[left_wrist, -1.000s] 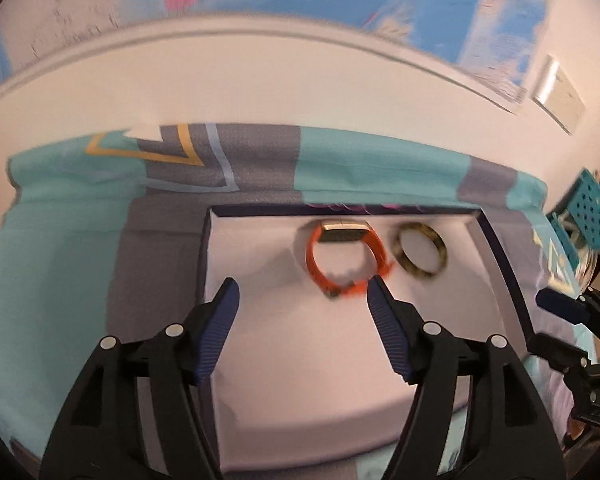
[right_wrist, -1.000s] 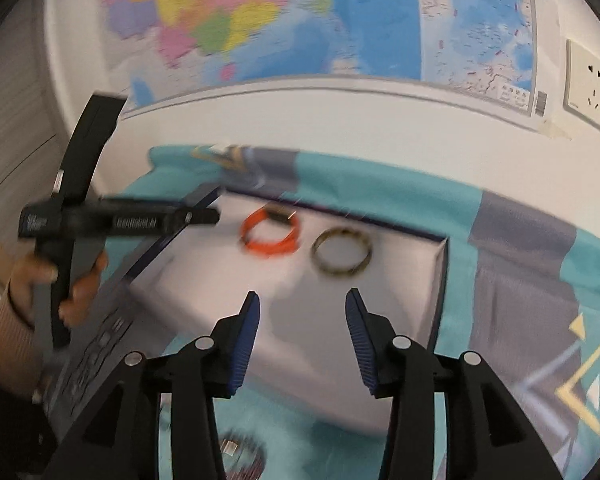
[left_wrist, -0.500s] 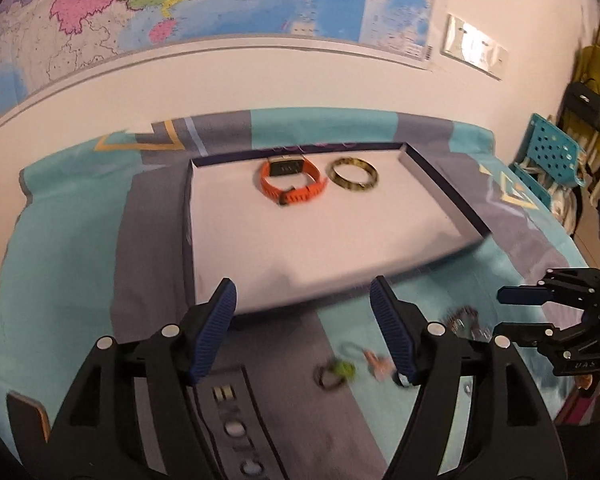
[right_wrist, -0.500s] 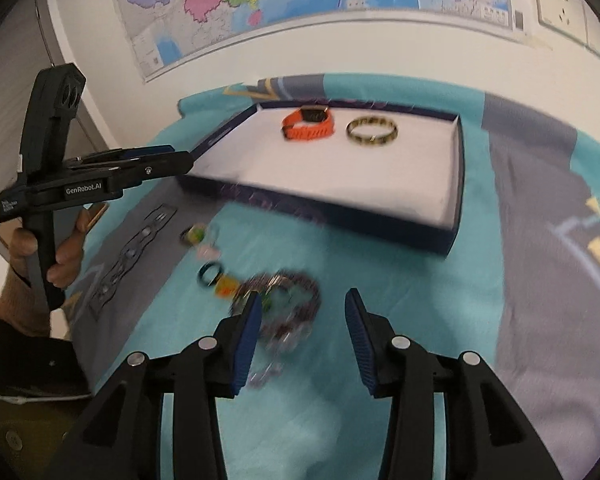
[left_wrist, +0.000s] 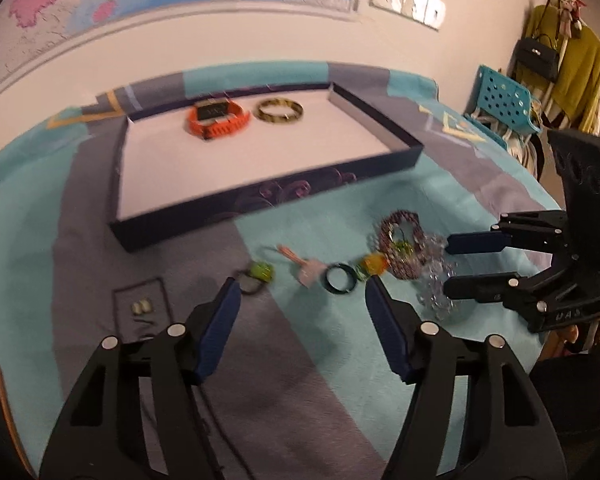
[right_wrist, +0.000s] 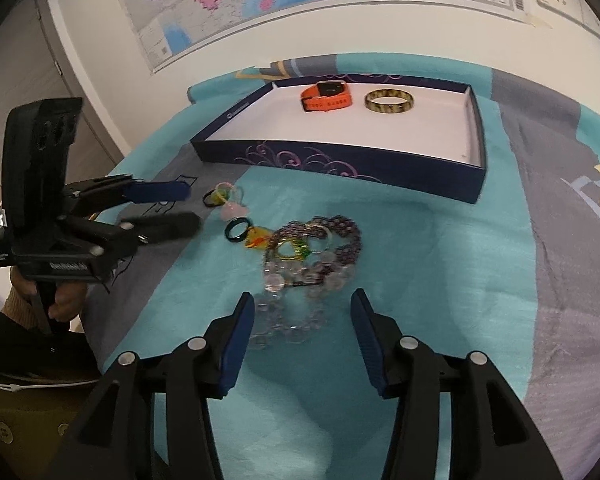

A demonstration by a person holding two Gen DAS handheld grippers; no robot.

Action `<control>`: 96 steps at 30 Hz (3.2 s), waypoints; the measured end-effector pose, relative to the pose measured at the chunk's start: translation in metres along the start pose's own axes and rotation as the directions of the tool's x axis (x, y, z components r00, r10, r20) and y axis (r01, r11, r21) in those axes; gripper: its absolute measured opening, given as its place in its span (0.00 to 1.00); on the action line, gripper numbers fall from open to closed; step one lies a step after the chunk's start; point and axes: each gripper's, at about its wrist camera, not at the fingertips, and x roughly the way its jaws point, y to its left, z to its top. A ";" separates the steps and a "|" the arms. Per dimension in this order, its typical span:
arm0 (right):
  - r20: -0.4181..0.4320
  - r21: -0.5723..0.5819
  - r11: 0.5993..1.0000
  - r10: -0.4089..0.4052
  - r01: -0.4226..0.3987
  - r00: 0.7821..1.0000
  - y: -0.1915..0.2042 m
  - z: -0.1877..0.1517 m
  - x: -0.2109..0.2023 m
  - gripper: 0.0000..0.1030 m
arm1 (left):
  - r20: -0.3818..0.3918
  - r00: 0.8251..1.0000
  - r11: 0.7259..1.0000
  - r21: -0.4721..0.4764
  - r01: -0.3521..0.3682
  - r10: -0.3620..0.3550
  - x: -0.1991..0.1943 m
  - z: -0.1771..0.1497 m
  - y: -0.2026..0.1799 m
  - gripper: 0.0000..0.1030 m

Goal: Organize jewelry
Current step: 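Withdraw both grippers from the box back to the jewelry pile, then close the right gripper on the clear crystal bracelet while the left gripper grasps the pink clip, then carry the crystal bracelet with the right gripper while the left gripper carries the pink clip into the box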

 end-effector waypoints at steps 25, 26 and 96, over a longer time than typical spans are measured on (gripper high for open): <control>0.054 0.019 0.996 -0.086 0.085 0.995 -0.002 0.001 -0.014 0.08 | -0.046 0.998 0.999 -0.038 0.036 -0.038 0.024 0.009 0.001 0.38; 0.061 0.020 0.997 -0.082 0.081 0.995 -0.003 0.002 -0.017 0.08 | -0.046 0.998 0.999 -0.035 0.036 -0.037 0.024 0.009 0.000 0.38; 0.288 0.020 0.995 -0.098 0.096 0.953 -0.041 0.146 -0.017 0.08 | 0.081 0.997 0.999 -0.046 -0.009 0.013 0.009 0.087 0.033 0.17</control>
